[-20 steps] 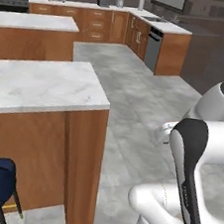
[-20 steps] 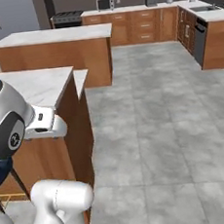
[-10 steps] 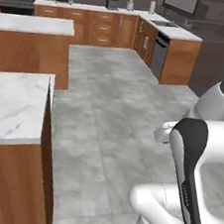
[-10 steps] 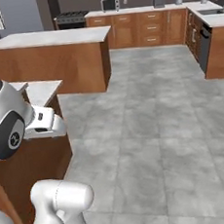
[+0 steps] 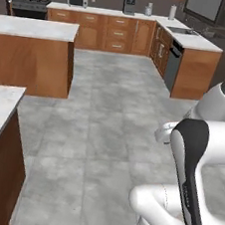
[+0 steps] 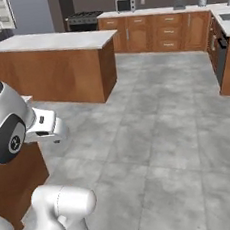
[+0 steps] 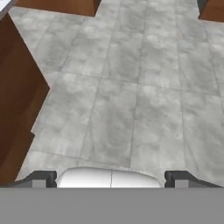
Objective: Pick up each orange from the fridge and place one orange on each plate on the dining counter.
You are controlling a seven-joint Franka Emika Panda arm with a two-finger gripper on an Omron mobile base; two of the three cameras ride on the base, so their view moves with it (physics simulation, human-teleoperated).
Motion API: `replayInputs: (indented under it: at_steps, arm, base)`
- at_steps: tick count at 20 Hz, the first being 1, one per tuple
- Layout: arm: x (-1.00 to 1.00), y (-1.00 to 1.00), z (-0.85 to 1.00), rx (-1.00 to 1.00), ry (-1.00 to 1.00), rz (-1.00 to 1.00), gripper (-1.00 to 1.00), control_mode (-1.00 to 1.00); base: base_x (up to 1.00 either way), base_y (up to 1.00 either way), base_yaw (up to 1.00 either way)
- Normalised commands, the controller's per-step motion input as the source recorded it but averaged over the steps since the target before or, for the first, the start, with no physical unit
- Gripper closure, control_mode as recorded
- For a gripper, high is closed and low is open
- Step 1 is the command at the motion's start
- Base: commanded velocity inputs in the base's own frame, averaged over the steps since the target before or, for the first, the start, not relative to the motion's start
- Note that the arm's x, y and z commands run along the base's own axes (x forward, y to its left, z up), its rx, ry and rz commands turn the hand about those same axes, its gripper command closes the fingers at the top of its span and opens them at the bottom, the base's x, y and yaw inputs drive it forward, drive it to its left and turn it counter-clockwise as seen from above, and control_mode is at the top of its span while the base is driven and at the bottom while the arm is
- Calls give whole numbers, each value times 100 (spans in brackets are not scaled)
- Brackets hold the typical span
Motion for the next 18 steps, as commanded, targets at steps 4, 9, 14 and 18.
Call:
replayInputs:
  at_steps: [4,9,14,18]
  arm:
    - [0,0,0,0,0,0,-100,100]
    - [0,0,0,0,0,0,-100,100]
    - [0,0,0,0,0,0,-100,100]
    - [0,0,0,0,0,0,-100,100]
  base:
    - [100,-100,32]
    - [100,-100,30]
    - [100,-100,20]
    - [100,-89,7]
